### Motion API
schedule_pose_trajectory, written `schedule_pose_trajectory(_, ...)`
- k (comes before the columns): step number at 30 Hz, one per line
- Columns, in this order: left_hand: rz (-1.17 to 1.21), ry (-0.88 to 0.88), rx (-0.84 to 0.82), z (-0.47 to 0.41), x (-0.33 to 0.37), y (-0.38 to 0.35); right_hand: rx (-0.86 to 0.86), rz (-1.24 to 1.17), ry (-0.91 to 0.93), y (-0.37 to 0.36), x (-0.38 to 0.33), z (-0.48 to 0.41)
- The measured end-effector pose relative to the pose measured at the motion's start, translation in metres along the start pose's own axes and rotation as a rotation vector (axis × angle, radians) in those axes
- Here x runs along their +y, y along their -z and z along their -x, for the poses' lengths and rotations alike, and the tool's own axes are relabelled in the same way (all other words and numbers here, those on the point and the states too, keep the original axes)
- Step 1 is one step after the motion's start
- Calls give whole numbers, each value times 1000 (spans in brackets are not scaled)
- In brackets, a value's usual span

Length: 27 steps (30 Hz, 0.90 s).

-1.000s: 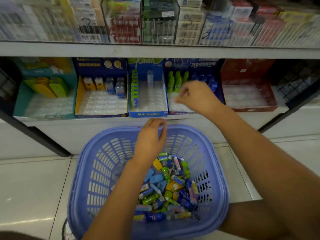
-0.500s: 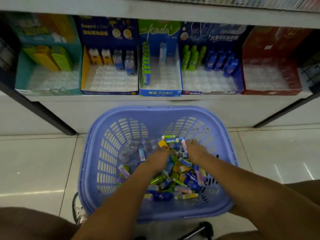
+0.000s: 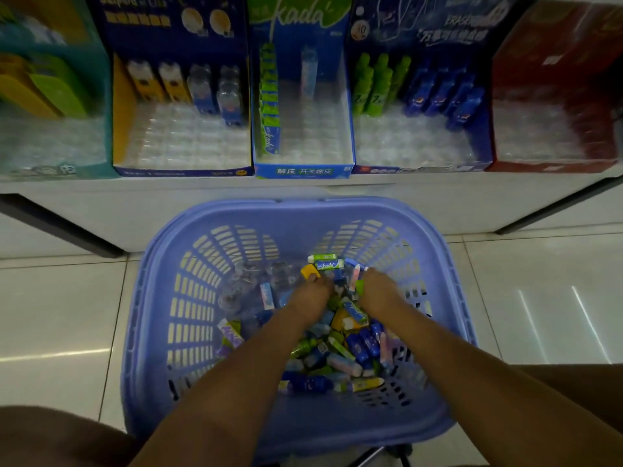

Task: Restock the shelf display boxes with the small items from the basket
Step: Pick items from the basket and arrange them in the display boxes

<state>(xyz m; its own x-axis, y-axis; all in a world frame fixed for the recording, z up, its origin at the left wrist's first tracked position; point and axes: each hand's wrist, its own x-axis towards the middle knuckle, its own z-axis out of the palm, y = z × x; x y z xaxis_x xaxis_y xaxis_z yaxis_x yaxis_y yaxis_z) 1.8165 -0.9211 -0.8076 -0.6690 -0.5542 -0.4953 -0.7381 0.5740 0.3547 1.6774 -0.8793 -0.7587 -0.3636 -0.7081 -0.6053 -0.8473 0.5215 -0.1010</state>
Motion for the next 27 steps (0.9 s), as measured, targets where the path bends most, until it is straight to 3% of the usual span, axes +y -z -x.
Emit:
schedule_pose_trajectory(2, 149, 12, -24, 2, -4, 7, -6, -128, -14, 14, -2, -1)
schedule_pose_trajectory(5, 261, 10, -129, 10, -9, 21, -164, -400, -26, 33, -1, 0)
schedule_pose_trajectory(8, 124, 34, -356, 22, -10, 24, -374, -714, -20, 50, 2, 10)
schedule_pose_trajectory(11, 36, 90, -451, 35, -8, 9, -416, -874, 8, 61, 0, 18)
schedule_pose_trajectory(18, -38, 98, -324, 55, -1, -14, -390, -1050, 185, 98, 2, 43)
schedule_pose_trajectory(23, 332, 213, -272, 60, -6, 15, -240, -1092, 317, 122, 13, 65)
schedule_pose_trajectory(27, 678, 262, -98, 62, 5, 67, -40, -1022, 399, 149, 16, 79)
